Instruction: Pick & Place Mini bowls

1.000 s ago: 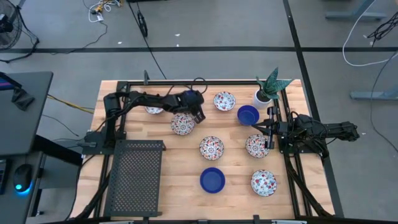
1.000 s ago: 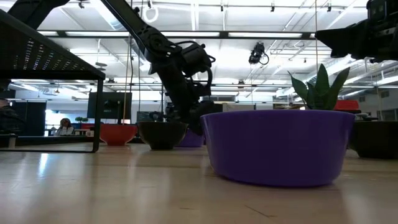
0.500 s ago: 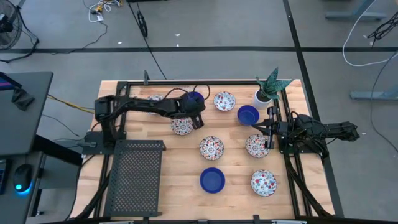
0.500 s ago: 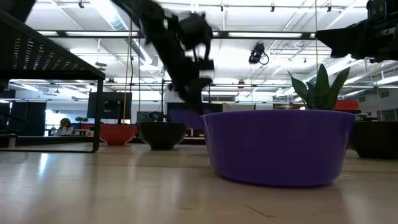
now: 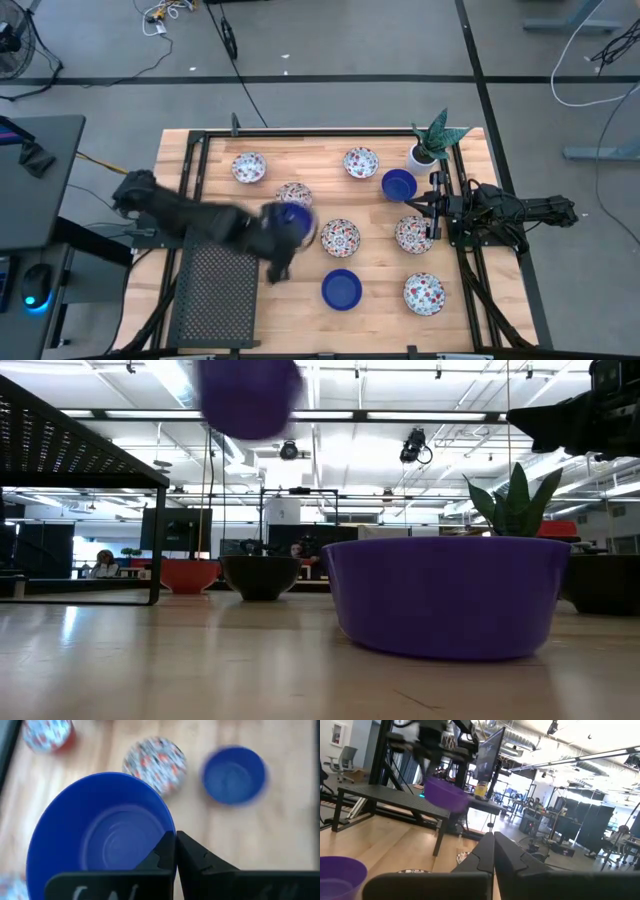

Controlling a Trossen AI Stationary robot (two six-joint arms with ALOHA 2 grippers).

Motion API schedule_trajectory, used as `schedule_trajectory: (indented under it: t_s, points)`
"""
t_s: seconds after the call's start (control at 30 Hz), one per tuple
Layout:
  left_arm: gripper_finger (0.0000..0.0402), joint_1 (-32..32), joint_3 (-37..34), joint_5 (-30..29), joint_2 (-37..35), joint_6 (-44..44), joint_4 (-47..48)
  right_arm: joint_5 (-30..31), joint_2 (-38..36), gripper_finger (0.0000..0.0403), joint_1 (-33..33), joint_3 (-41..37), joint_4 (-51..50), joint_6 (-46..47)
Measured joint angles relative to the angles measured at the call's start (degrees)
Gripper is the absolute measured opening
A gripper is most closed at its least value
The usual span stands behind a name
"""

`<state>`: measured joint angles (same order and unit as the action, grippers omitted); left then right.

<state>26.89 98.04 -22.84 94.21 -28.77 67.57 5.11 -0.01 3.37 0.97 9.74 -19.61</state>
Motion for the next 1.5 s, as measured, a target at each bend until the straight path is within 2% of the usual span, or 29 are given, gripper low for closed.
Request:
schedule_trajectory:
  t_s: [0.1, 0.23, 0.3, 0.43, 0.57, 0.8, 0.97, 1.07, 1.3, 1.5]
  points:
    - [0.0005, 7.83, 1.96, -1.87, -0.13, -13.96, 8.16, 0.02, 0.00, 0.0009, 0.00, 0.02, -0.01, 0.02]
    - [0.0008, 17.46, 1.60, -4.16, -0.23, -37.18, 20.22, 0.02, 0.00, 0.0009, 0.00, 0.02, 0.02, 0.00]
    - [0.0011, 21.52, 0.22, -4.83, -0.33, -46.82, 22.57, 0.00, 0.00, 0.0009, -0.02, 0.00, 0.01, 0.00]
    - [0.0006, 27.17, -2.52, -10.37, -1.19, -57.18, 22.42, 0.03, 0.00, 0.0009, -0.01, 0.01, -0.02, 0.02]
    - [0.0007, 28.93, -7.38, -8.65, -2.80, -63.78, 22.37, 0.07, 0.00, 0.0009, 0.00, 0.02, -0.01, 0.02]
    - [0.0008, 29.01, -18.44, -4.34, -9.66, -69.36, 22.47, 0.02, 0.00, 0.0009, 0.00, 0.00, -0.04, 0.00]
    - [0.0011, 29.02, -24.24, -4.09, -14.12, -71.80, 22.53, 0.02, 0.00, 0.0009, 0.00, 0.02, 0.00, 0.02]
    - [0.0014, 29.03, -26.99, -1.83, -15.67, -72.61, 22.56, 0.02, 0.00, 0.0009, -0.01, 0.00, 0.02, 0.01]
    - [0.0012, 29.03, -28.92, -0.90, -16.59, -73.00, 22.48, 0.02, 0.00, 0.0009, 0.00, 0.02, 0.00, 0.02]
    - [0.0029, 29.01, -28.95, 0.28, -16.52, -72.90, 21.63, 0.02, 0.00, 0.0009, -0.01, 0.00, 0.00, 0.00]
